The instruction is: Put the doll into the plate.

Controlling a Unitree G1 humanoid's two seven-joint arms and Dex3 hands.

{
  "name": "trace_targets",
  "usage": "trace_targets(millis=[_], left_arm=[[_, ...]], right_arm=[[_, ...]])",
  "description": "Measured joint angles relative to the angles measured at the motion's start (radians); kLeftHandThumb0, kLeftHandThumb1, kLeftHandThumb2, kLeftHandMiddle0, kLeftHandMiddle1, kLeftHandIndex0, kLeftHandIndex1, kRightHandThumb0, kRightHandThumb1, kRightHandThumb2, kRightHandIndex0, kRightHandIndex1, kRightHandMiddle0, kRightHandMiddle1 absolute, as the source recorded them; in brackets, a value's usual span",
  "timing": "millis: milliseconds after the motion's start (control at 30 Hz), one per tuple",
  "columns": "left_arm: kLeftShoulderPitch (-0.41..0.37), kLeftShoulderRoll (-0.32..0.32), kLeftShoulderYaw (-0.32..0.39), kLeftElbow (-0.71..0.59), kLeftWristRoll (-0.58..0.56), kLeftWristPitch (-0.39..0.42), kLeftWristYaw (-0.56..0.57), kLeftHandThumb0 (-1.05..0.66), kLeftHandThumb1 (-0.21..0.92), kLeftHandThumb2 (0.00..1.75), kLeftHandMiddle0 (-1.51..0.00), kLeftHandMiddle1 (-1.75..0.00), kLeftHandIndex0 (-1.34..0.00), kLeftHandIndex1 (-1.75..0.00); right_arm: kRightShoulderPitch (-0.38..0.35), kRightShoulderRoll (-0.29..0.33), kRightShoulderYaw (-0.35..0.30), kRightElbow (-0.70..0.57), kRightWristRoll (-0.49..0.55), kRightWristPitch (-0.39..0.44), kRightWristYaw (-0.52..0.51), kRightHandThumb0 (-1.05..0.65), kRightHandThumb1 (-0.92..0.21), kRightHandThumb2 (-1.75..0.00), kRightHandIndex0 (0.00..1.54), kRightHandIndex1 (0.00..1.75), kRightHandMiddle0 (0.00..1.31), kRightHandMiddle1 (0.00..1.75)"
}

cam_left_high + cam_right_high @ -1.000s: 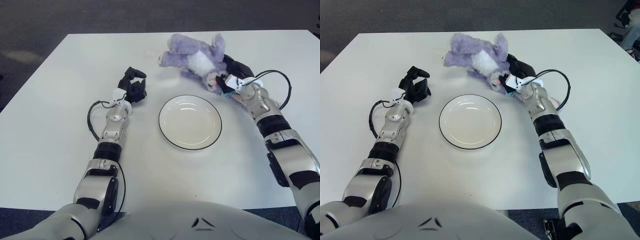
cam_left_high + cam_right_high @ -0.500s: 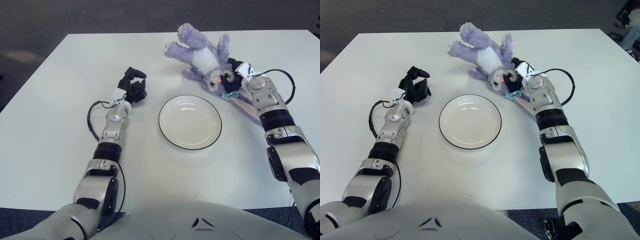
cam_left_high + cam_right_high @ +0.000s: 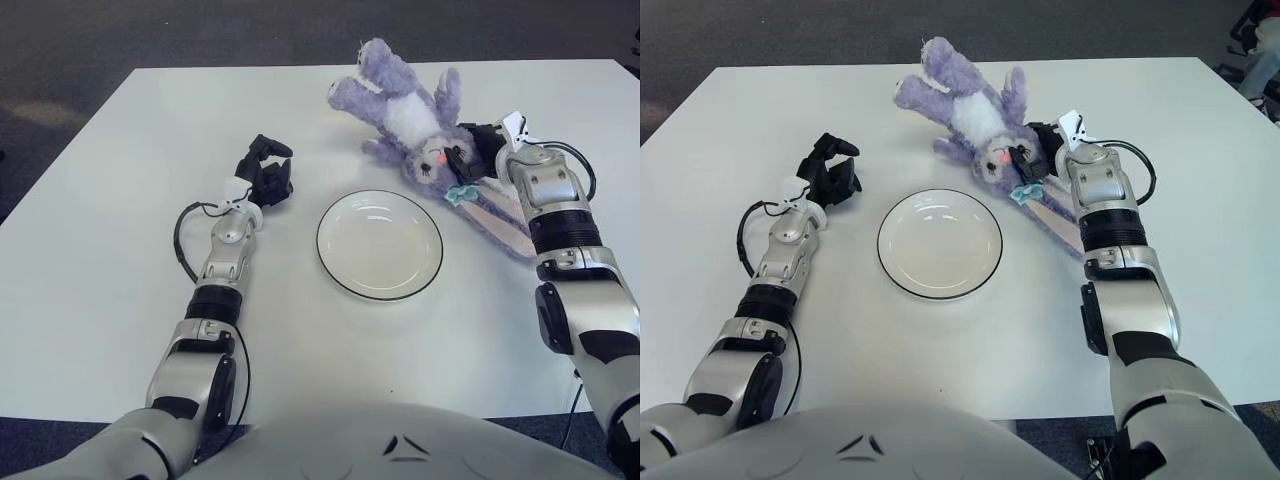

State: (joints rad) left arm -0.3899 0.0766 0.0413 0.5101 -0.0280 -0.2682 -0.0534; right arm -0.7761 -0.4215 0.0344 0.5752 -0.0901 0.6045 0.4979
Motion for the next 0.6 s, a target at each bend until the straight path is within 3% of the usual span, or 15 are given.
trace_targets(millis=[100,367,600], left_arm=[[0.002,0.0,0.0,-0.003,0.0,0.002,0.0,-0.38,0.69,0.84,-0.91,-1.75,-0.33,-1.75],[0.003,0.0,0.0,-0.007,-0.001,0.007,-0.004,-0.38,0.69,0.84,-0.92,-1.75,-0.33,-1.75],[0.003,0.001,0.0,-0.009,-0.001,0.007,-0.004,-0.38,0.69,0.83,-0.91,-1.75,-0.33,-1.75]], right_arm=[[-0.021,-0.003,-0.004,0.0,0.019,0.066,0.023,0.0,-0.04,-1.64,0.85,1.72,0.57,1.75],[-0.032,-0.014,-0.006,-0.046,0.041,0.175,0.037,0.0,-0.09,-1.59,0.81,1.74,0.52,1.75],[-0.021,-0.021,-0.028,-0.122,0.099,0.301,0.069,0.0,-0.14,-1.48,0.83,1.6,0.49,1.75]])
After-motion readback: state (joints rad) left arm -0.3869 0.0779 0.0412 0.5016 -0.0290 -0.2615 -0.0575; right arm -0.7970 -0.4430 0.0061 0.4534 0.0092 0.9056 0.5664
